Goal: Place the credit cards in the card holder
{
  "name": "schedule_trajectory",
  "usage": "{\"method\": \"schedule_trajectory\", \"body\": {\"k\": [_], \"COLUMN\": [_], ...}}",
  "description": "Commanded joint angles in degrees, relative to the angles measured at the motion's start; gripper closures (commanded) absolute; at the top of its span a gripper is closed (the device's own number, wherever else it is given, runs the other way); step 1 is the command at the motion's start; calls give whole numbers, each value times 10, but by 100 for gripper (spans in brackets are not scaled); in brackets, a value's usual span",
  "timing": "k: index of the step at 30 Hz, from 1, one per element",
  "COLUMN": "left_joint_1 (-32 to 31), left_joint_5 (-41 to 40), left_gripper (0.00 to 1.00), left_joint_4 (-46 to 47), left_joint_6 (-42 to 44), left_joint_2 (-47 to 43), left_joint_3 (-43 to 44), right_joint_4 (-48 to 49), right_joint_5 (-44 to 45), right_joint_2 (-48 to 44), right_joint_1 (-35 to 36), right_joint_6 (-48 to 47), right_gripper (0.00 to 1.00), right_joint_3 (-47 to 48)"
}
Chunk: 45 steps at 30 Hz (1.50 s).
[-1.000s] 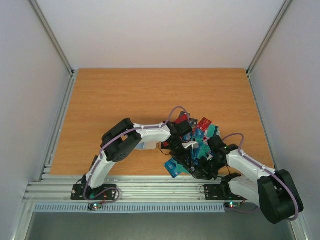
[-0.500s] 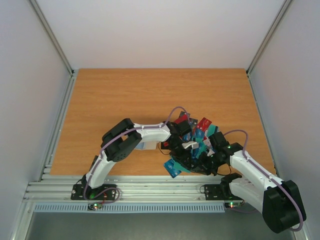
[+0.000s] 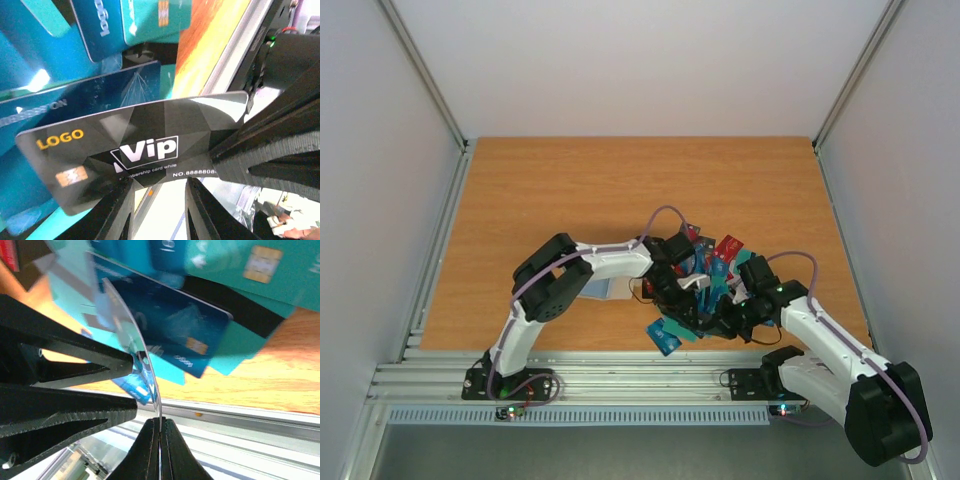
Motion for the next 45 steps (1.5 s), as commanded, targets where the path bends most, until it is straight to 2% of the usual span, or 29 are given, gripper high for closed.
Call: {"method": "schedule_trajectory", "body": {"k": [1, 8, 10, 13, 24, 29, 37, 45], "left_joint_1": [23, 65, 82, 100, 137, 159, 185, 186], "left_joint_5": [-20, -61, -83, -128, -241, -239, -199, -196], "left_gripper": [69, 65, 60, 58, 51, 51, 51, 51], "left_joint_4": [8, -46, -59, -79, -34, 32, 243, 302], "left_joint_6": [-25, -29, -37, -66, -256, -331, -451, -488], "left_joint_2": [-59, -143, -171, -209, -330, -370, -397, -391], "left_joint_3": [-5, 31, 40, 63, 101, 93, 45, 44], "right_joint_4": [-12, -60, -66, -54, 49, 125, 277, 354], "right_joint_5": [6, 22, 30, 38, 81, 72, 44, 37], "right_joint_2": [0, 3, 7, 13, 73, 85, 90, 90], "right_joint_1": [-2, -2, -2, -2, -2, -2, -2, -2], "right_joint_6": [-19, -52, -48, -25, 41, 98, 222, 305], "right_gripper": [99, 99, 99, 99, 99, 99, 99, 99], "right_joint_3": [47, 139, 168, 210, 392, 433, 442, 454]}}
